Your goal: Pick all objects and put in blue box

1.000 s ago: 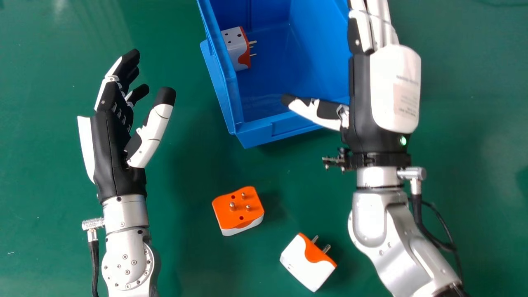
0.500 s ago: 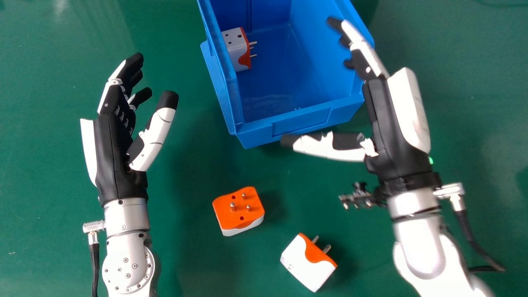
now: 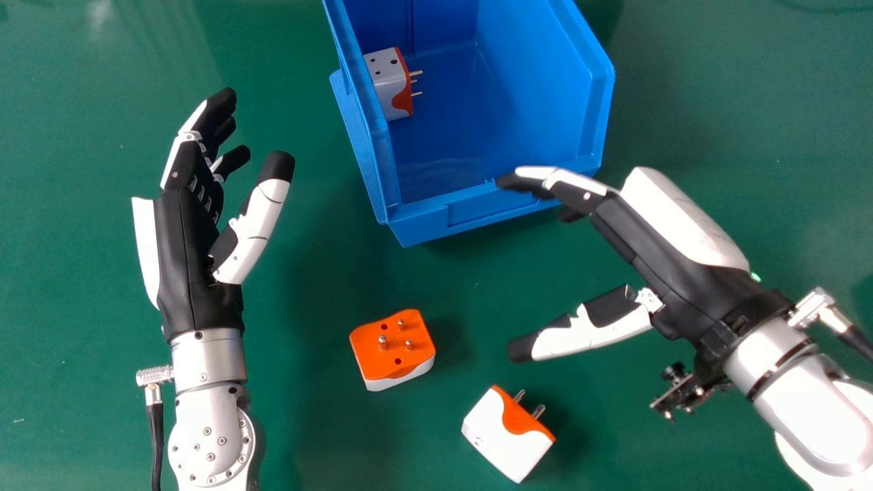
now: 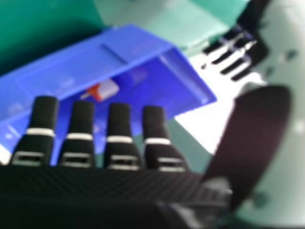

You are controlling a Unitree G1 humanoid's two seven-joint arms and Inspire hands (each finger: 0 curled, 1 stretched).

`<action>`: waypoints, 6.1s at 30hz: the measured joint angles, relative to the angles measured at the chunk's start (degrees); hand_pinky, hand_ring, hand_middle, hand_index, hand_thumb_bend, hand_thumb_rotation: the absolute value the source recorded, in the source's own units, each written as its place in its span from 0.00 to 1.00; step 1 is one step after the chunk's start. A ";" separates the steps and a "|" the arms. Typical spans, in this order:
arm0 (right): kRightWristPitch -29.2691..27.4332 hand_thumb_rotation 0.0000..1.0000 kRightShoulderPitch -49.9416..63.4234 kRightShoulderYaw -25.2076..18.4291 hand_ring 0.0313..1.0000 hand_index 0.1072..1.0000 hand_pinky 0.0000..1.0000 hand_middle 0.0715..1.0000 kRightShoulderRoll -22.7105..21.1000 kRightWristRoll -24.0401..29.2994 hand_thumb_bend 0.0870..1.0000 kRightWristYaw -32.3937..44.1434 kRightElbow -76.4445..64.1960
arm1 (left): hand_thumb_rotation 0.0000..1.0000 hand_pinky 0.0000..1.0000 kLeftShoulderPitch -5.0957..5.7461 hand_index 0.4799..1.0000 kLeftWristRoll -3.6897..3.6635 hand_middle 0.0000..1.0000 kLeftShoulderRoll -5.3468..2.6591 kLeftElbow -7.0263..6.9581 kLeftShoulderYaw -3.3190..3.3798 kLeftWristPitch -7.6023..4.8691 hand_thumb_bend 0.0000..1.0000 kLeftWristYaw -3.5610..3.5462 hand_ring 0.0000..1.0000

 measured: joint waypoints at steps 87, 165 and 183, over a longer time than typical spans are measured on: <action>22.44 0.20 6.93 18.02 0.69 0.73 0.59 0.73 8.22 -41.02 0.74 19.99 -15.12 | 0.54 0.80 1.32 0.62 0.55 0.87 -0.19 -1.20 -0.48 0.04 0.75 -0.67 0.88; 8.53 0.23 5.28 19.09 0.45 0.62 0.36 0.53 7.78 -43.60 0.58 0.19 2.81 | 0.53 0.81 1.58 0.62 0.12 0.87 -0.58 -2.64 -0.66 0.46 0.76 -0.82 0.88; 7.23 0.01 3.68 18.64 0.14 0.44 0.09 0.43 8.58 -37.25 0.48 -5.11 7.42 | 0.53 0.81 1.63 0.63 0.60 0.87 -0.73 -2.63 -0.81 0.45 0.77 0.11 0.88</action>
